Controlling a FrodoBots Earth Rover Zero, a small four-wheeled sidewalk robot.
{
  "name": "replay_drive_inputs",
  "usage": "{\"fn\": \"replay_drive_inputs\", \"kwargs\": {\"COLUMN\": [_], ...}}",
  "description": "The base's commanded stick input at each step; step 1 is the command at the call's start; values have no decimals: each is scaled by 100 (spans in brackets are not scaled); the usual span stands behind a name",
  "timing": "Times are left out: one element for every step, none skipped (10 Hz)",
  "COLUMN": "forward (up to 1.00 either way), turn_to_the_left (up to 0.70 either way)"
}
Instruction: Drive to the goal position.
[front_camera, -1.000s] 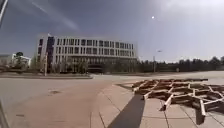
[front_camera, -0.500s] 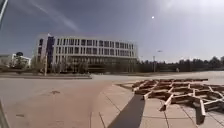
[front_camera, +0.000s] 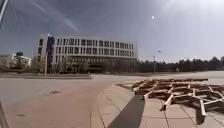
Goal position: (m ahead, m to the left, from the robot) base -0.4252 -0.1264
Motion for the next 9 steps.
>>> {"fn": "replay_drive_inputs", "kwargs": {"forward": [5,5,5,5,4,4,5,5,5], "turn_to_the_left": [0,0,0,0,0,0,0,0,0]}}
